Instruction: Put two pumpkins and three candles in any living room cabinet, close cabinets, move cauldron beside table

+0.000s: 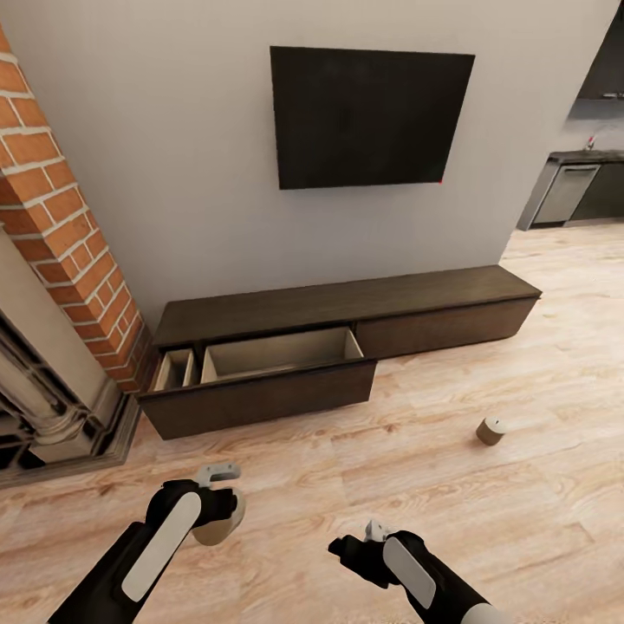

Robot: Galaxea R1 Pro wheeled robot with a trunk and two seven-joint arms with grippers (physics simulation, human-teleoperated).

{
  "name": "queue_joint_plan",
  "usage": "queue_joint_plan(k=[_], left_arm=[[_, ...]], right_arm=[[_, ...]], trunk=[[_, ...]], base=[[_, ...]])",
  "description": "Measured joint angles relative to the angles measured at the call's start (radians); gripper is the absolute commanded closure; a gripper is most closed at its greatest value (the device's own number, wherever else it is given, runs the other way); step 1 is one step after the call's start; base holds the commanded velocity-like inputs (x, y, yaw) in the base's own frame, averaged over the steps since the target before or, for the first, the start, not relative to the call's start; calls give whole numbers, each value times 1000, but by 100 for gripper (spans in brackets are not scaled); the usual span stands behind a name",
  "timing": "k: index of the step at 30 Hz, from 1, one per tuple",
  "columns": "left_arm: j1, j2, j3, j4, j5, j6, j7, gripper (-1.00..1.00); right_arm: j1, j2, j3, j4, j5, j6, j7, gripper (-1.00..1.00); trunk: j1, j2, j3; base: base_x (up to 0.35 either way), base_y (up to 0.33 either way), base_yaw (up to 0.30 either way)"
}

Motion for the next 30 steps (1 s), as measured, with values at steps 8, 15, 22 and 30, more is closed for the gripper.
queue_joint_plan(k=[8, 15, 22, 30], left_arm=[[0, 0, 0, 0, 0, 0, 0, 100], [0, 0, 0, 0, 1, 0, 0, 100], [0, 0, -1, 0, 0, 0, 0, 100], [0, 0, -1, 0, 0, 0, 0, 100]], right_arm=[[0, -2, 0, 30, -42, -1, 1, -100], [0, -4, -1, 34, -47, -8, 0, -100], [0, -4, -1, 90, -48, -76, -8, -100], [0, -3, -3, 259, -50, -195, -7, -100]], trunk=[[-31, 56, 19], [-58, 105, 36], [-84, 154, 56], [-115, 210, 81]], base=[[0, 0, -245], [0, 0, -219], [0, 0, -34], [0, 0, -1]])
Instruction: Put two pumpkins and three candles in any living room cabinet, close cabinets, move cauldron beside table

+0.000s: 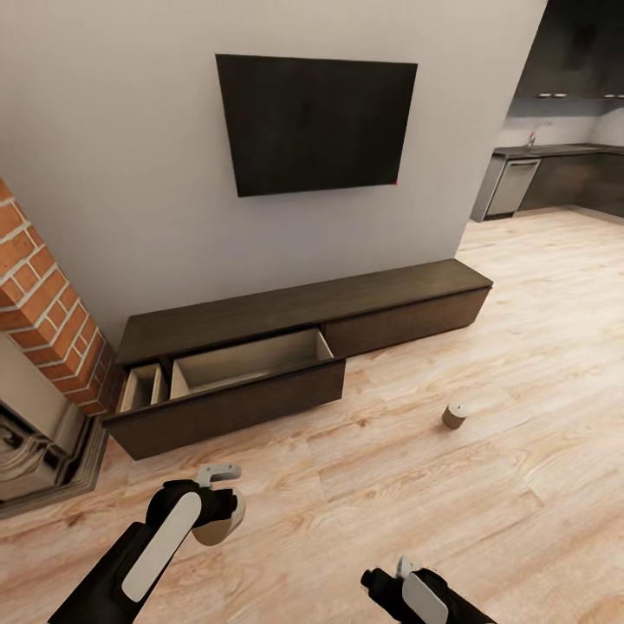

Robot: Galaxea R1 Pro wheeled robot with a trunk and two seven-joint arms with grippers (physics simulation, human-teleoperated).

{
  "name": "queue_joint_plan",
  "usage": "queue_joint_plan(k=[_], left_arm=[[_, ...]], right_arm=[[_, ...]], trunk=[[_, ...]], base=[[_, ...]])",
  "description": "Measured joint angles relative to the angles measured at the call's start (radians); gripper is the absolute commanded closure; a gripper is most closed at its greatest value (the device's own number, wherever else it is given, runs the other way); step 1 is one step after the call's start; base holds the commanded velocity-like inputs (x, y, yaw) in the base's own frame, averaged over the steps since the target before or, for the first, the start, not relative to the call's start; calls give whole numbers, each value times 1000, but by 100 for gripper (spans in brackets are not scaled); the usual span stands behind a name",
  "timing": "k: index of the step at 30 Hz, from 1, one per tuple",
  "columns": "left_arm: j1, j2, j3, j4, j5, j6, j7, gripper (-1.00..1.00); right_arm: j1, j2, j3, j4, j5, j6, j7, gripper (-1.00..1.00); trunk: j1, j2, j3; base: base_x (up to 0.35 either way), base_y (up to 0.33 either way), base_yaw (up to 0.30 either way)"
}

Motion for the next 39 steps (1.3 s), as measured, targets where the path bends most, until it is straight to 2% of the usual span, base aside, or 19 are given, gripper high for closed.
queue_joint_plan(k=[3, 6, 11, 16, 20, 27, 36, 39], left_arm=[[0, 0, 0, 0, 0, 1, 0, 100], [0, 0, 0, 0, 0, 1, 0, 100], [0, 0, -10, 0, 2, 0, 0, 100], [0, -1, -21, 1, 0, 0, 0, 100], [0, -2, -24, 1, 0, 0, 0, 100], [0, -2, -46, 2, 1, 0, 0, 100], [0, -2, -47, 2, 0, 0, 0, 100], [0, -1, -47, 1, 0, 0, 0, 100]], right_arm=[[0, 0, -1, 101, -3, -107, -1, -100], [0, 0, -1, 180, -13, -181, -1, -100], [0, -2, -1, 275, -69, -250, 0, -100], [1, -3, 2, 343, -80, -348, -7, -100], [9, -4, 1, 356, -83, -376, -8, -100], [37, -16, 3, 358, -89, -389, -5, -100], [44, -17, 6, 359, -78, -390, -7, -100], [89, -17, 5, 358, -80, -390, -10, -100]], trunk=[[-12, 21, 9], [-23, 42, 19], [-42, 77, 34], [-58, 105, 47], [-58, 105, 47], [-58, 105, 47], [-58, 105, 46], [-58, 105, 46]], base=[[0, 0, 0], [0, 0, 0], [0, 0, 0], [0, 0, 0], [0, 0, -34], [0, 0, -236], [0, 0, -125], [0, 0, -5]])
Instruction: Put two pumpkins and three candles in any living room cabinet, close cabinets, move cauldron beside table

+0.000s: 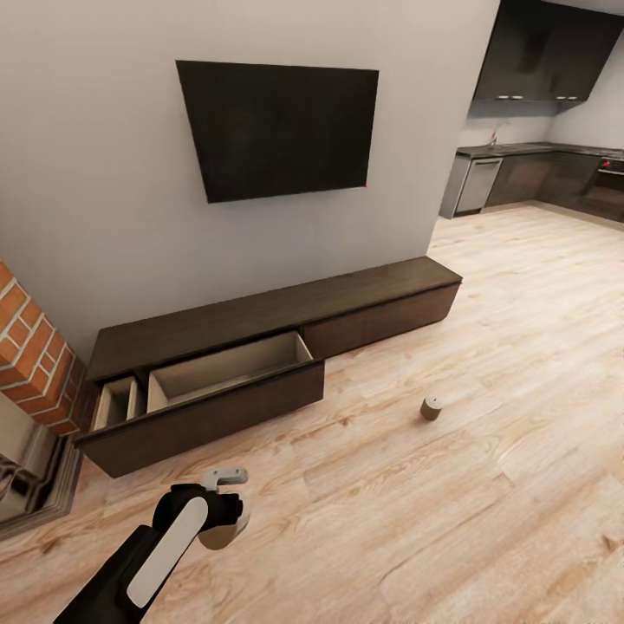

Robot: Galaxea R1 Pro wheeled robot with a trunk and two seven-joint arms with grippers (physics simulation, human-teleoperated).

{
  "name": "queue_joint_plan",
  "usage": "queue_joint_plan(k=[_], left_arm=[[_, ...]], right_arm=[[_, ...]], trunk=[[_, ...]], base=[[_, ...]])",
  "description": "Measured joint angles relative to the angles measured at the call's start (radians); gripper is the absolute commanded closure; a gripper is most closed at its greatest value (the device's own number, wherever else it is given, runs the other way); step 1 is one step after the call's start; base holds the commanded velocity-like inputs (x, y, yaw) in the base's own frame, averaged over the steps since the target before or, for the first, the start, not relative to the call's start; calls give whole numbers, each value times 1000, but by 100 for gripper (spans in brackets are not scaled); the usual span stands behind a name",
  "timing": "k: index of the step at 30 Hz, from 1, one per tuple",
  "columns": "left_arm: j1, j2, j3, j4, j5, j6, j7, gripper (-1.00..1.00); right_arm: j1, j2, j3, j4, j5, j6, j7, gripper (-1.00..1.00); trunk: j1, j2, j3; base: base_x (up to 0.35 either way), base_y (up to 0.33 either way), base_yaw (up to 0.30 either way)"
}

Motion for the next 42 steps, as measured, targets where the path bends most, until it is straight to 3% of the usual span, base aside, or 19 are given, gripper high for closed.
queue_joint_plan(k=[5, 9, 27, 34, 42], left_arm=[[0, 1, 0, 0, 0, 0, 0, 100], [0, 0, -2, 0, -1, 0, 0, 100], [0, 5, -5, 0, -2, 0, 0, 100], [0, 2, -65, 0, -4, -2, 0, 100], [0, 3, -73, 0, -4, -2, 0, 100]], right_arm=[[91, 8, 0, 0, 2, 1, -1, -100], [118, 9, 0, -2, 3, 1, -1, -100], [123, 5, -1, -3, 5, 0, -1, -100], [123, 4, -1, -3, 5, 0, -1, -100], [123, 8, 0, -6, 2, 0, 7, -100]], trunk=[[0, 0, 0], [0, 0, 0], [0, 0, 0], [0, 0, 0], [0, 0, 0]], base=[[0, 0, -1], [0, 0, 0], [61, -35, 0], [52, -81, 0], [97, -3, 0]])
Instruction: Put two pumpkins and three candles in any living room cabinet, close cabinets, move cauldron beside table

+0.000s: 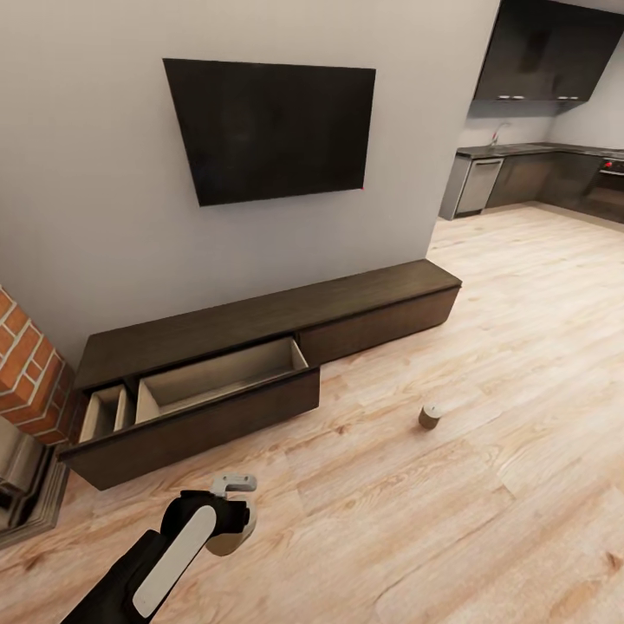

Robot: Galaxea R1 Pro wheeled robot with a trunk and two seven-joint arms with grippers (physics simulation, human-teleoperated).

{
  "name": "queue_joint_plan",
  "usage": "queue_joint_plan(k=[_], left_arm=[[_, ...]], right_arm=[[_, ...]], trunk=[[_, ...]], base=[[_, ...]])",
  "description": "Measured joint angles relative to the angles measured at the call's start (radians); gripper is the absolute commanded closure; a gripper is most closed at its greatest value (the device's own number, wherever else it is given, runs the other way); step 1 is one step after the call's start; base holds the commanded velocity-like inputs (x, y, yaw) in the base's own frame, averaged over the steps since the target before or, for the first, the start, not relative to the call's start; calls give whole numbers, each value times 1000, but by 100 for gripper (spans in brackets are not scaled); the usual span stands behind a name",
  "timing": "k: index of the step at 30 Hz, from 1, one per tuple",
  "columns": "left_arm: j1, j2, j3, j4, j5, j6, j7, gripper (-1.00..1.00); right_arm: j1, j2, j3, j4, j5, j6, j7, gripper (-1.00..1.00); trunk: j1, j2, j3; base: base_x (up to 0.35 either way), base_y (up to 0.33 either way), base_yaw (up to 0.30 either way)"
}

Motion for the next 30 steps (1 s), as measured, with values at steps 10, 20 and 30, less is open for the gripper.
queue_joint_plan(k=[10, 20, 30], left_arm=[[0, -1, -3, 0, 3, 0, 1, 100], [0, -2, -4, 0, 3, 0, 1, 100], [0, -2, -4, 0, 4, 0, 1, 100]], right_arm=[[8, -3, -2, 4, -1, -35, 1, -100], [8, -4, -7, -1, -9, -25, -2, -100], [8, 0, -9, -2, -12, -51, -13, -100]], trunk=[[0, 0, 0], [0, 0, 0], [0, 0, -6]], base=[[2, 0, -179], [0, 0, -279], [0, 0, -270]])
